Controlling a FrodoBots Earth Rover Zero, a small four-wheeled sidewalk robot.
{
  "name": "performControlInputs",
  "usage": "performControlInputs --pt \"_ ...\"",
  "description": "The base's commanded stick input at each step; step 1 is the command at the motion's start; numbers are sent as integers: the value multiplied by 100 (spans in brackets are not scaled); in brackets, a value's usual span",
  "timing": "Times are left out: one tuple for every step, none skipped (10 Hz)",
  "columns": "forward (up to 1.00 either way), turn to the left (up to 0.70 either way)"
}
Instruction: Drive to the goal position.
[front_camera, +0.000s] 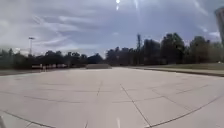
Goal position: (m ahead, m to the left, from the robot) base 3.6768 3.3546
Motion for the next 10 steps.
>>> performControlInputs --pt "70 0" --pt "70 0" --pt "70 0" --pt "70 0" --pt "70 0" --pt "70 0" --pt "70 0" --pt "70 0" --pt "70 0" --pt "70 0"
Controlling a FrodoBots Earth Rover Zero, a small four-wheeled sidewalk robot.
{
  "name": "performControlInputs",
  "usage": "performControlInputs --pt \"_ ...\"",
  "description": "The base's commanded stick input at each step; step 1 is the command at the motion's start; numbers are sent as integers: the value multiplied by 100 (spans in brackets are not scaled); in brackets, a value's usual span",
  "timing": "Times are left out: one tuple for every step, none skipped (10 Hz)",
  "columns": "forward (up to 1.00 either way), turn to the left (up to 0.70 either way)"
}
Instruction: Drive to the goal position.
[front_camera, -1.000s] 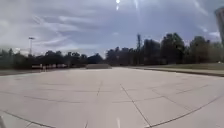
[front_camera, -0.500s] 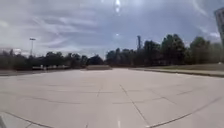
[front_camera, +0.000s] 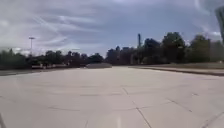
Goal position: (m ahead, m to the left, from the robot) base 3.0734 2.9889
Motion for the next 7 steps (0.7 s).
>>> performControlInputs --pt "70 0" --pt "70 3" --pt "70 6" --pt "70 0" --pt "70 0" --pt "70 0" --pt "70 0"
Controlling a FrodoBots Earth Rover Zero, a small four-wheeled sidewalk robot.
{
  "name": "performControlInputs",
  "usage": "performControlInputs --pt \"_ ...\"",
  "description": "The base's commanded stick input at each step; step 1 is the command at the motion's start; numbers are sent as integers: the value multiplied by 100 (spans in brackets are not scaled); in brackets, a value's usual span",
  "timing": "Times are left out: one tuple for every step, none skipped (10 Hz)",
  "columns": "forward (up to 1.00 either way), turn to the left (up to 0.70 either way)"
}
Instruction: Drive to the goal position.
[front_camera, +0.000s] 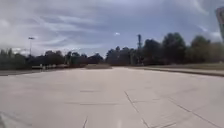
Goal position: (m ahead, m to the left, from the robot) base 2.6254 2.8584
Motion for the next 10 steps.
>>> performControlInputs --pt "70 0" --pt "70 0" --pt "70 0" --pt "70 0" --pt "70 0" --pt "70 0" --pt "70 0" --pt "70 0" --pt "70 0" --pt "70 0"
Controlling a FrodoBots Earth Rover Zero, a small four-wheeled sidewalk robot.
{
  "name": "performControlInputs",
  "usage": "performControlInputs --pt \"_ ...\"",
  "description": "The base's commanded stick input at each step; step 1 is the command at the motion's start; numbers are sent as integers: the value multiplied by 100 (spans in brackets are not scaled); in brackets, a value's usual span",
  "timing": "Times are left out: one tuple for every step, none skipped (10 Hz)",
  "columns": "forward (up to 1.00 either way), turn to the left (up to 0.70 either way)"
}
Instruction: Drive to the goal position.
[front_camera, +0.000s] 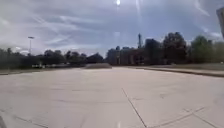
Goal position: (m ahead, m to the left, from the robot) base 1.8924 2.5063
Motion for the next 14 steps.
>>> performControlInputs --pt "70 0" --pt "70 0" --pt "70 0" --pt "70 0" --pt "70 0" --pt "70 0" --pt "70 0" --pt "70 0" --pt "70 7" --pt "70 17" --pt "70 13" --pt "70 0" --pt "70 0" --pt "70 0"
